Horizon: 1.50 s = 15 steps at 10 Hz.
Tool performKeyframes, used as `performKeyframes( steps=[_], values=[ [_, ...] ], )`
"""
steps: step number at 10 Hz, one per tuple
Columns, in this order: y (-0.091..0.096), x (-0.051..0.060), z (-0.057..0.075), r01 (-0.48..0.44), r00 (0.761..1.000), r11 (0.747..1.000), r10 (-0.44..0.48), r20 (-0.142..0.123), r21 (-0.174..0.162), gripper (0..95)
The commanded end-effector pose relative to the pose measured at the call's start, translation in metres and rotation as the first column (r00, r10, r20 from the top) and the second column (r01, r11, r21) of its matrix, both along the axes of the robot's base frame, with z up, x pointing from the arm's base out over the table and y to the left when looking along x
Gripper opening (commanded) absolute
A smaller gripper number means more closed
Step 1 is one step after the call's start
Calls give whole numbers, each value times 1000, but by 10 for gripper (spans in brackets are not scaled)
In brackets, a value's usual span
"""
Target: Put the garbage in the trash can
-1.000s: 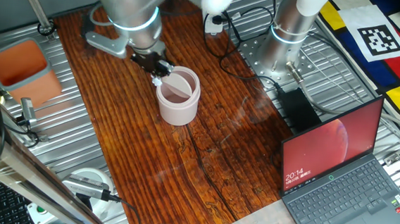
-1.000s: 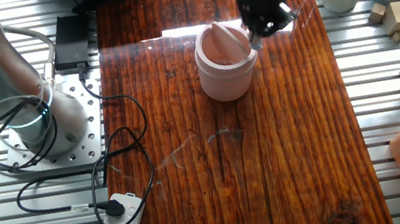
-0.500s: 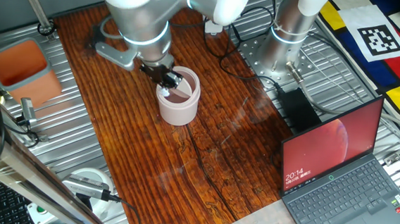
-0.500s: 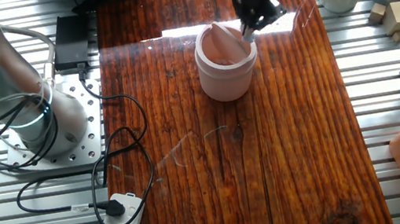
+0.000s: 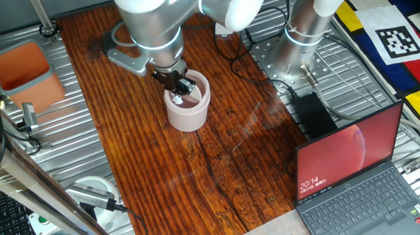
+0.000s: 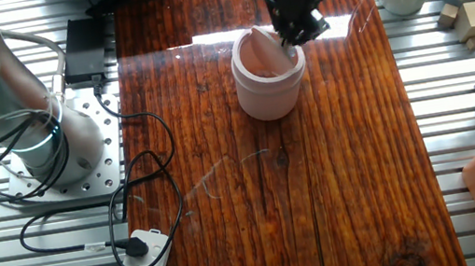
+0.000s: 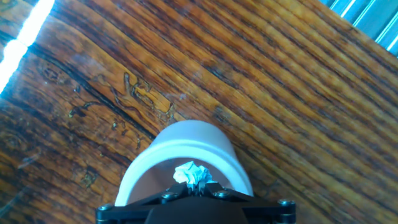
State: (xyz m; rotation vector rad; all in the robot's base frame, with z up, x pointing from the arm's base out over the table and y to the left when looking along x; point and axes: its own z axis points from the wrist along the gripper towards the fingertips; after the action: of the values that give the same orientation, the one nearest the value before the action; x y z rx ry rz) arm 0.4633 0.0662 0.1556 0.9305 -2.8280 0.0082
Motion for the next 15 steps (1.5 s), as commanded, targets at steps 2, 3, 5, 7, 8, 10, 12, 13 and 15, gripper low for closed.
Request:
performKeyframes(
  steps=[2, 3, 5, 7, 8, 10, 12, 13, 15],
  values=[
    [3, -3, -6, 7, 1000, 1000, -7, 5, 19, 0],
    [3, -3, -8, -6, 1000, 1000, 5, 8, 24, 0],
    [3, -3, -8, -55, 998, 998, 55, 12, 24, 380],
    [3, -3, -8, -69, 997, 997, 69, 16, 25, 570],
    [3, -3, -8, -68, 998, 997, 68, 10, 23, 570],
    [7, -1, 2, -50, 999, 999, 50, -7, 14, 380],
    [3, 3, 22, -70, 997, 998, 70, -28, -3, 380],
    [-3, 4, 30, -73, 997, 997, 72, -36, -13, 190],
    [-11, 2, 38, -62, 997, 998, 62, -56, -14, 0]
  ],
)
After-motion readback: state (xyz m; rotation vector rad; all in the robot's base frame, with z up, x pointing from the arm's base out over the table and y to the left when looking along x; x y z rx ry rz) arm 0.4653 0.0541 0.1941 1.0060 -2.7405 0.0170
